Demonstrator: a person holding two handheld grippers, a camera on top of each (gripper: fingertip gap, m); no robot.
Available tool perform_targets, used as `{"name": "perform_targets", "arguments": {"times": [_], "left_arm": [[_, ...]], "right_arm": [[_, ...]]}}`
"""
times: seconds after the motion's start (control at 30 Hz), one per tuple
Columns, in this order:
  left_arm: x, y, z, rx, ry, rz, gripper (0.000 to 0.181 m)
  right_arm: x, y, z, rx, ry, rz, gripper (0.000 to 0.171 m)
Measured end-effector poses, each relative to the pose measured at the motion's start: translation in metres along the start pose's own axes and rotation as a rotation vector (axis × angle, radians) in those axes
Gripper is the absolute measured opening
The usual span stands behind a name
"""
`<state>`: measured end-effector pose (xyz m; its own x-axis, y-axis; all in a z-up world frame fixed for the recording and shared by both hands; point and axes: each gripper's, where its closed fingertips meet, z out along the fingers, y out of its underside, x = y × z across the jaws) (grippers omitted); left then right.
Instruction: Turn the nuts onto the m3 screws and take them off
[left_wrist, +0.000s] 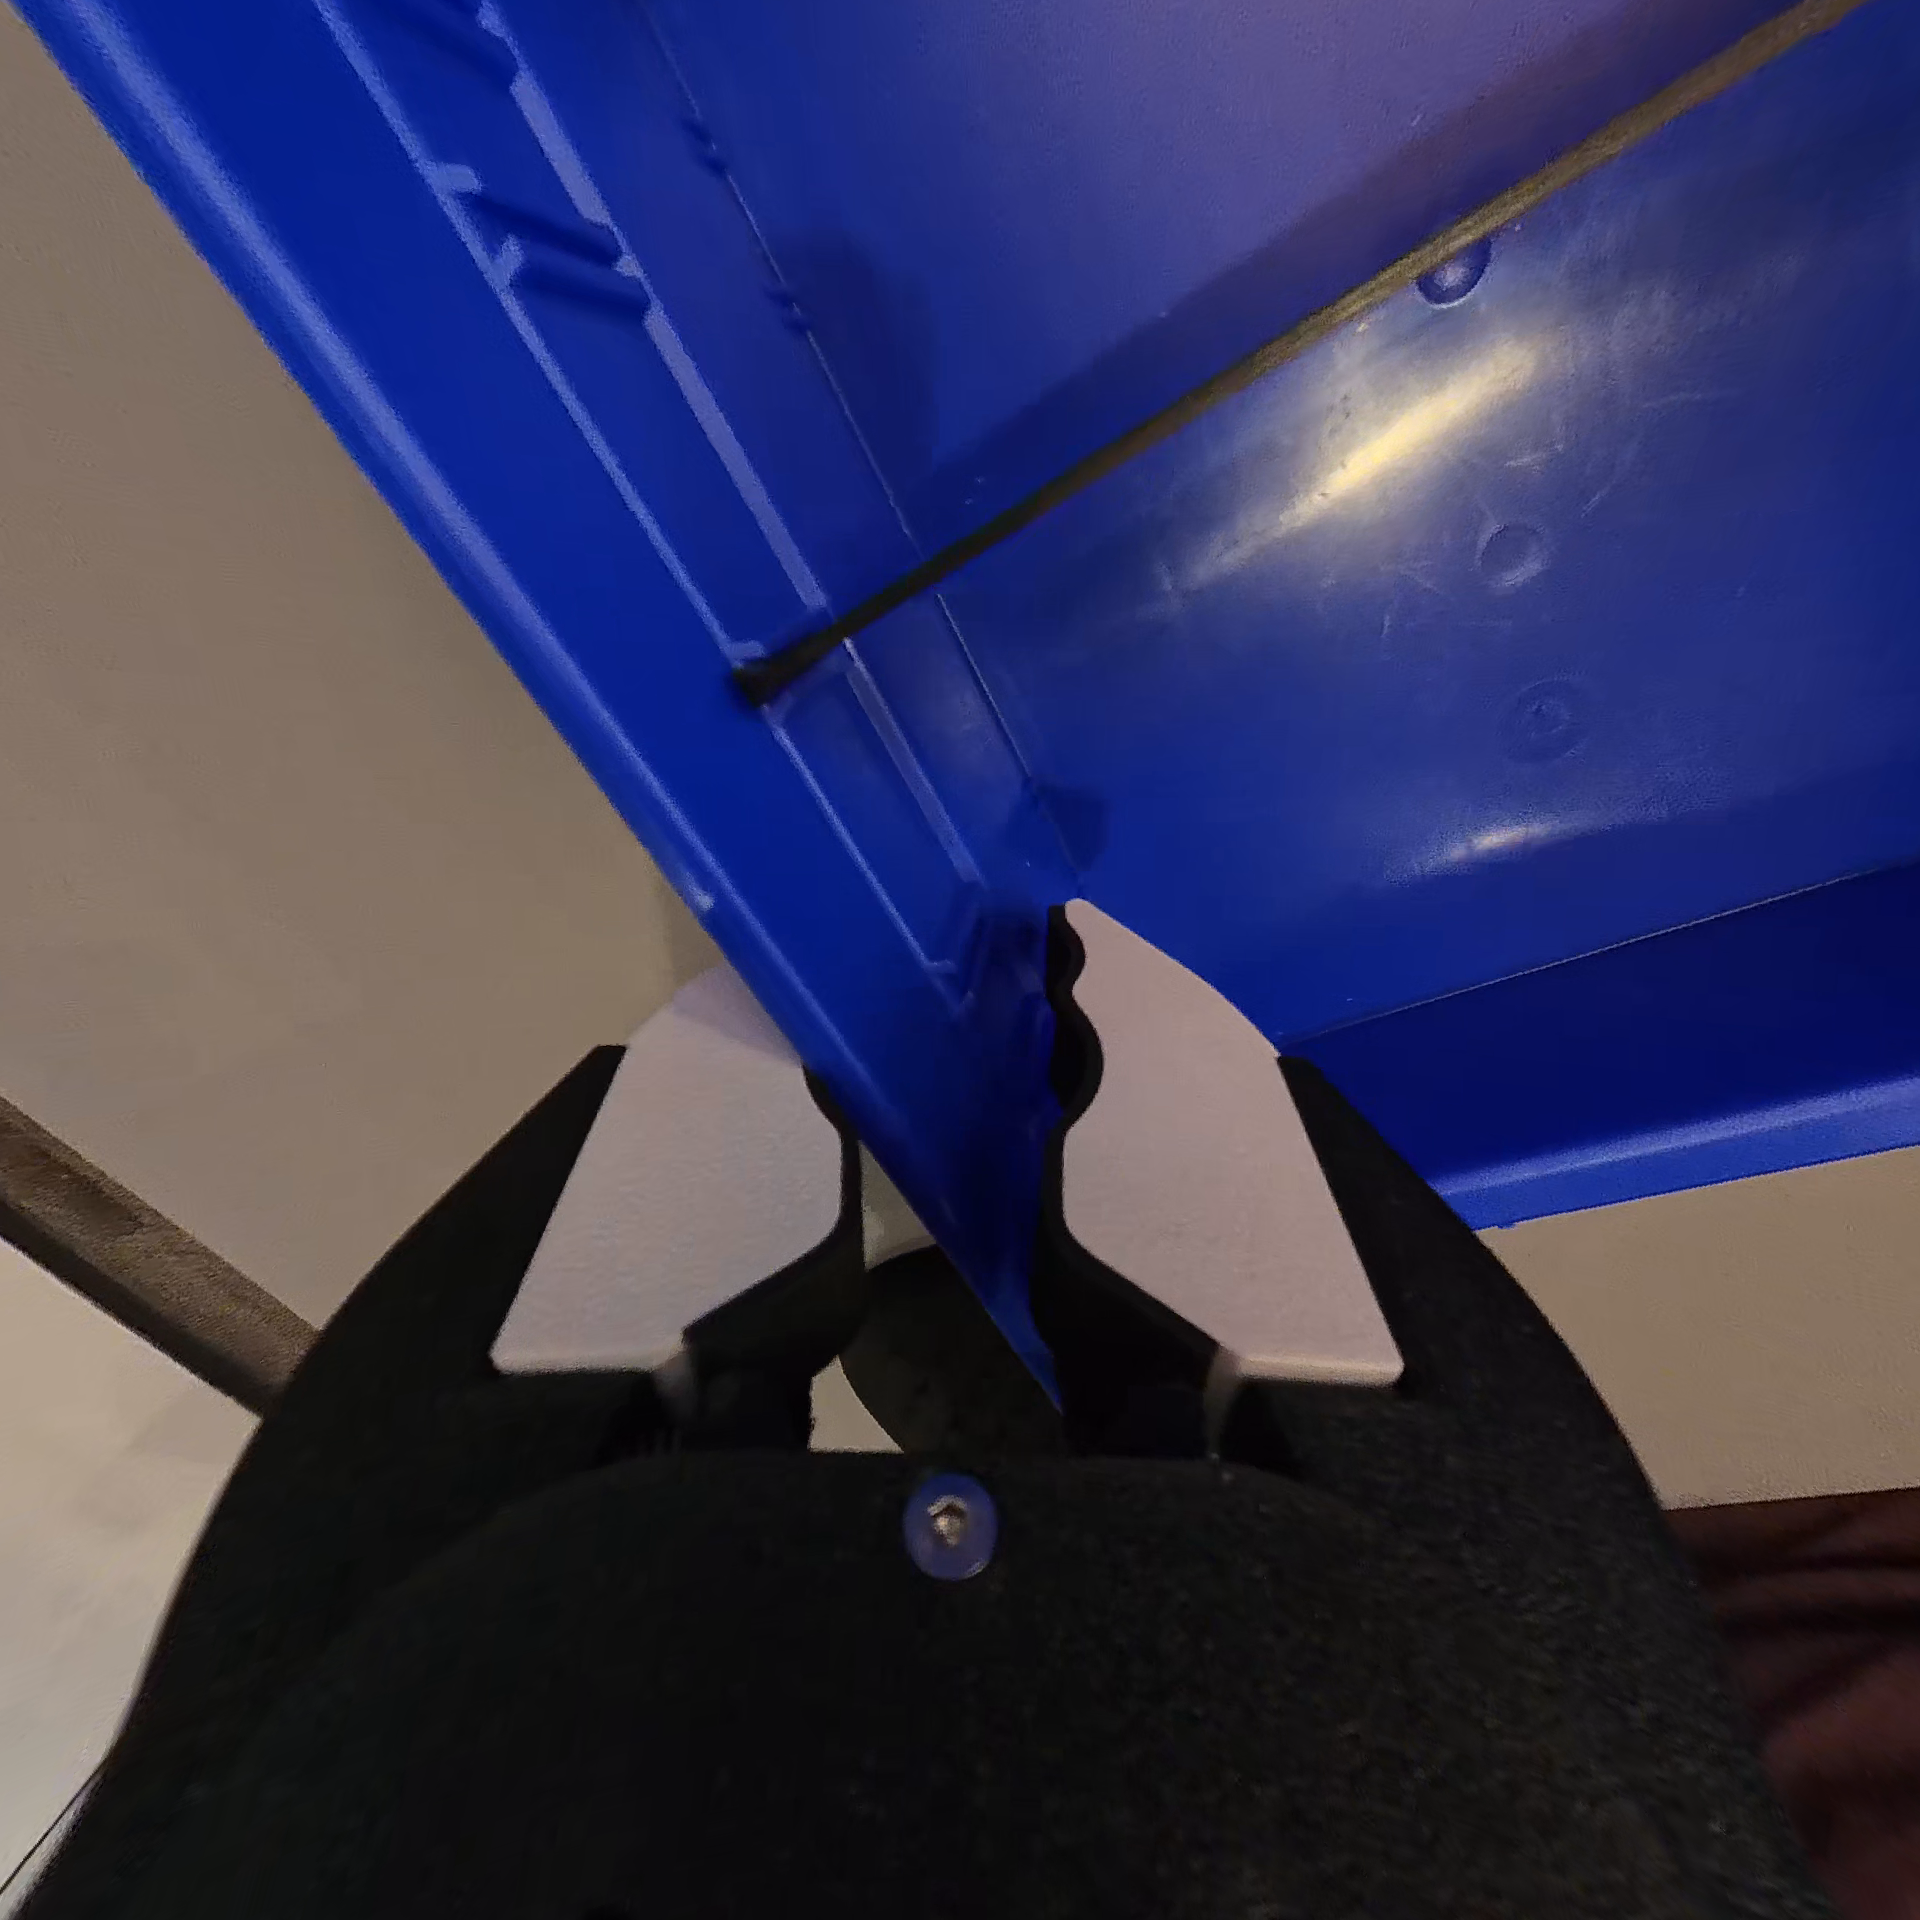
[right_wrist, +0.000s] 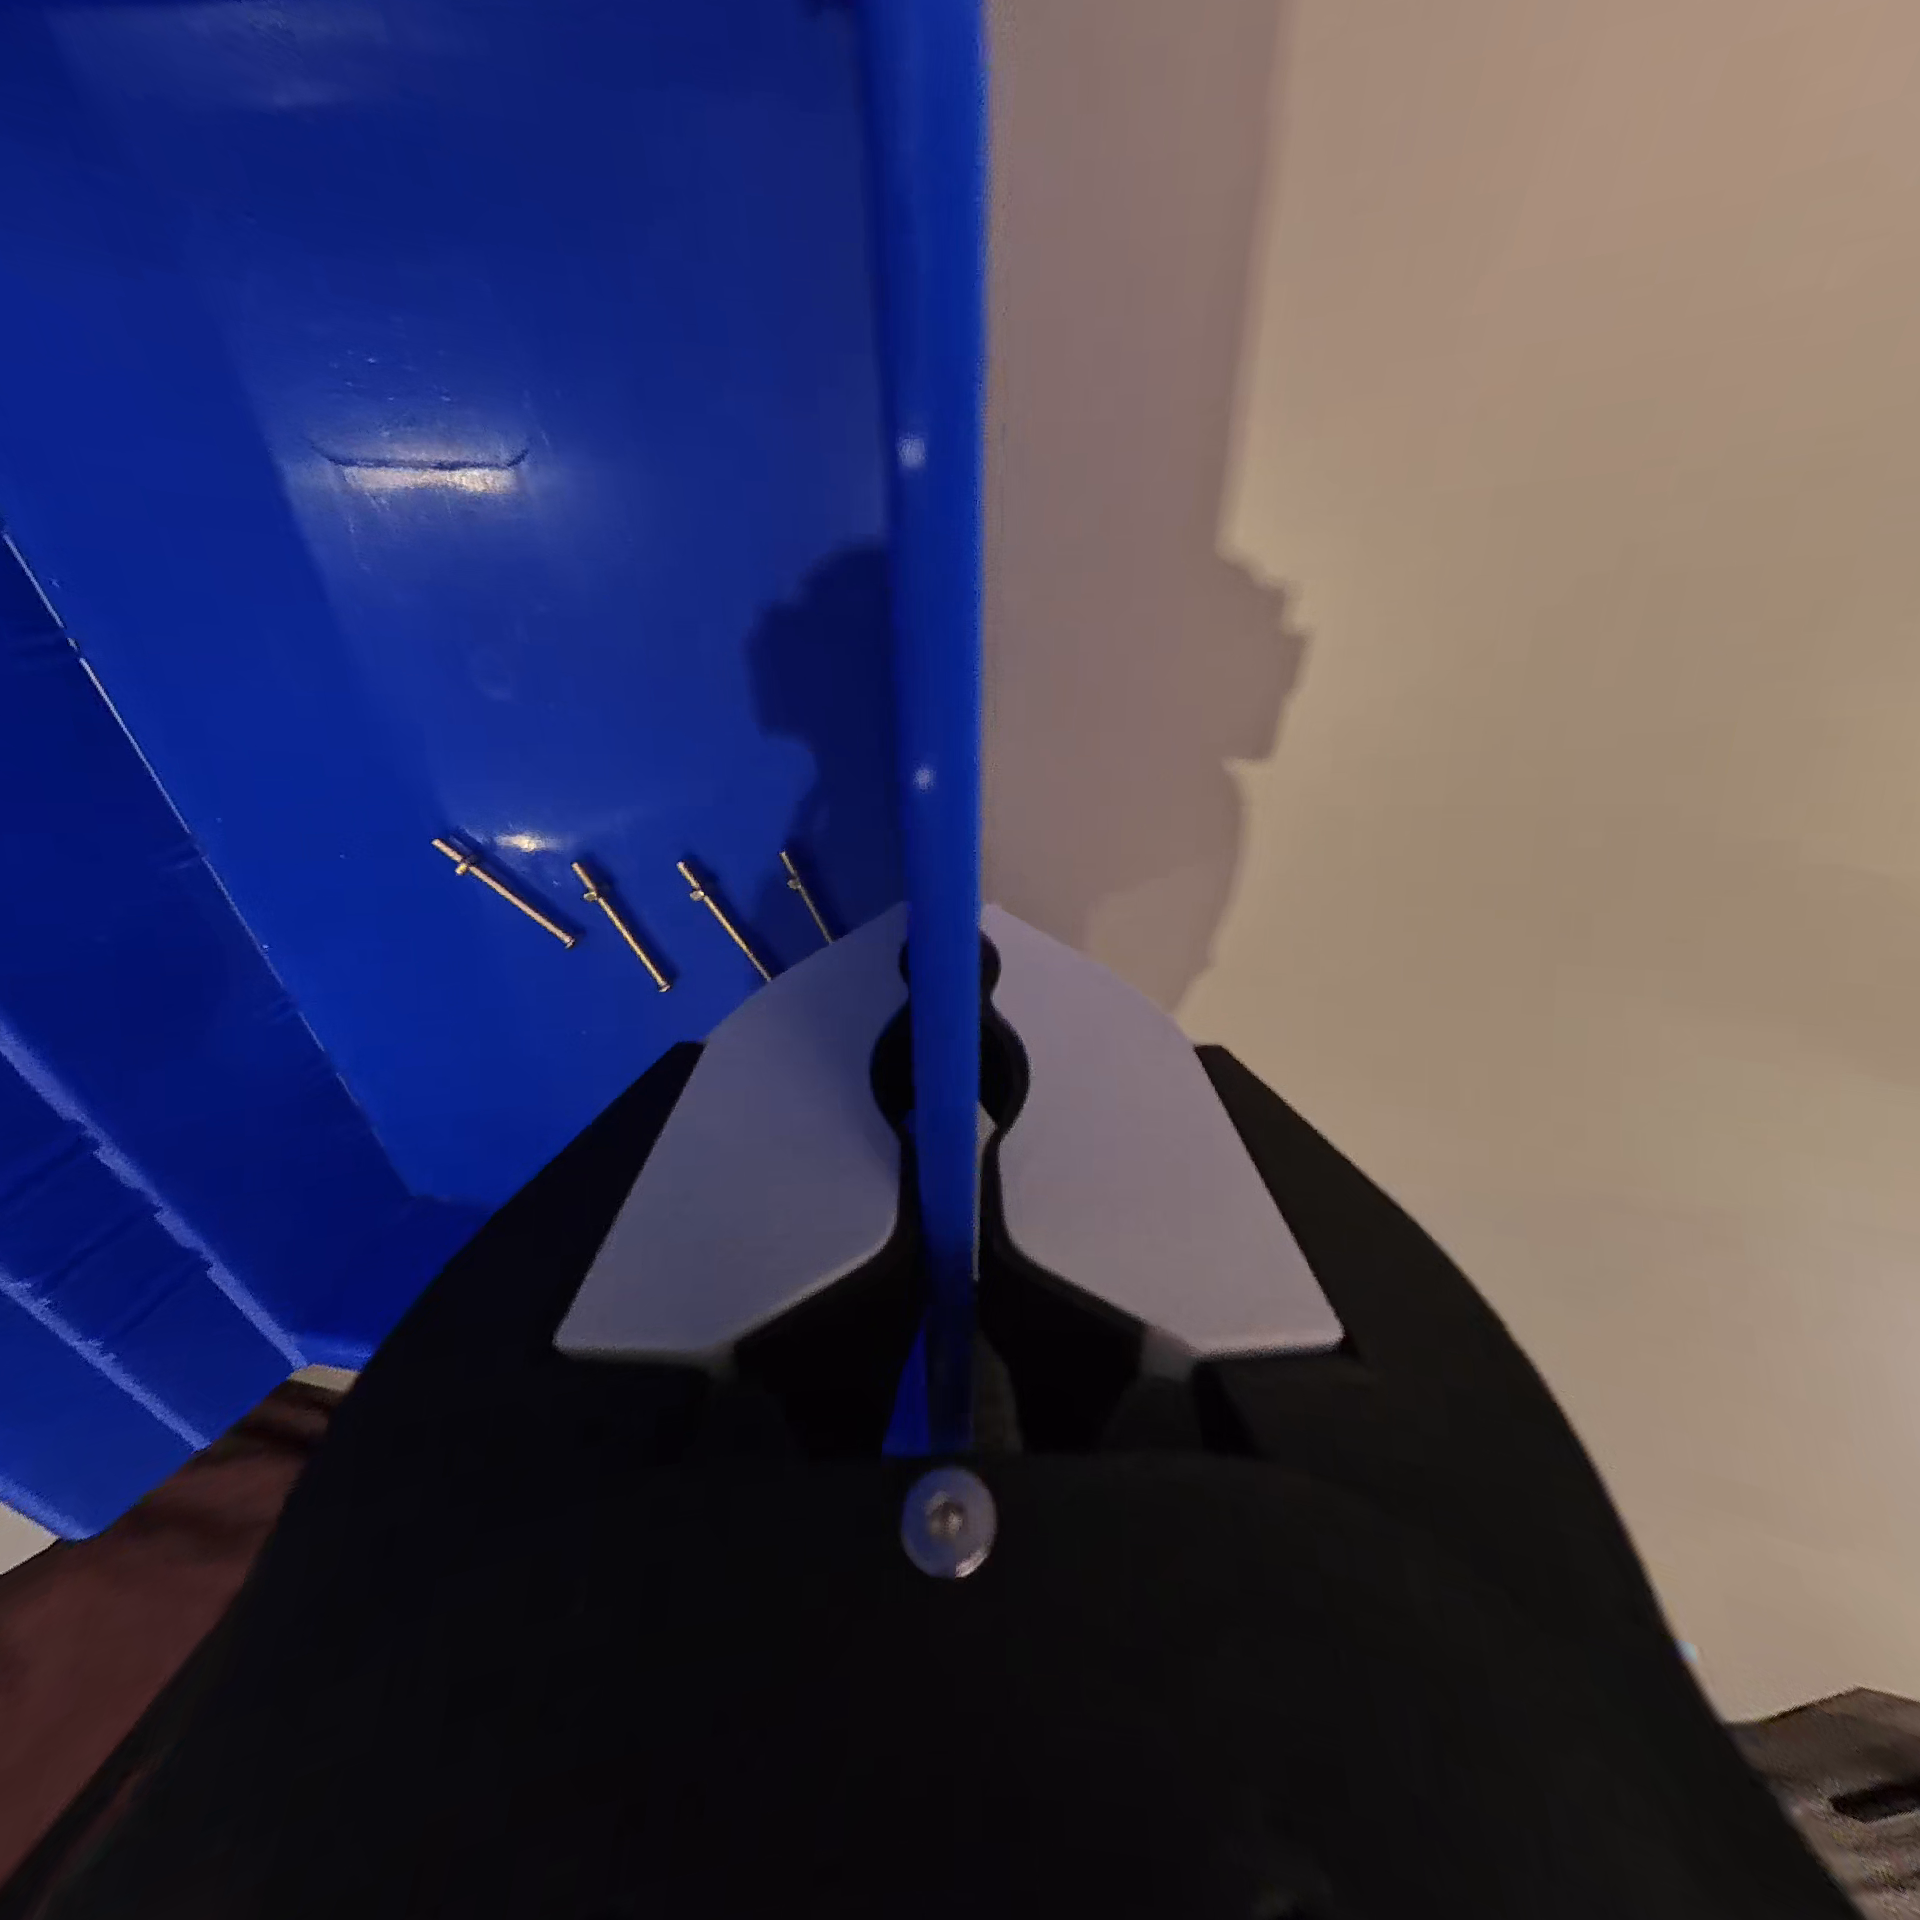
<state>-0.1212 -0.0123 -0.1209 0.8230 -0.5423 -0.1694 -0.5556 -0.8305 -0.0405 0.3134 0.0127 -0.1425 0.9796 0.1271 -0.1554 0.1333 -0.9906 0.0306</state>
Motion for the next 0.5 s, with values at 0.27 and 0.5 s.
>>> {"name": "perform_targets", "arguments": {"times": [0.27, 0.5], "left_arm": [[0.01, -0.003, -0.006, 0.054, 0.15, 0.025, 0.037], [-0.003, -0.01, -0.051, 0.273, 0.2, 0.036, 0.031]], "right_arm": [[-0.006, 0.01, 0.002, -0.048, -0.016, 0.092, 0.005], [-0.006, 0.013, 0.005, -0.098, -0.005, 0.056, 0.006]]}}
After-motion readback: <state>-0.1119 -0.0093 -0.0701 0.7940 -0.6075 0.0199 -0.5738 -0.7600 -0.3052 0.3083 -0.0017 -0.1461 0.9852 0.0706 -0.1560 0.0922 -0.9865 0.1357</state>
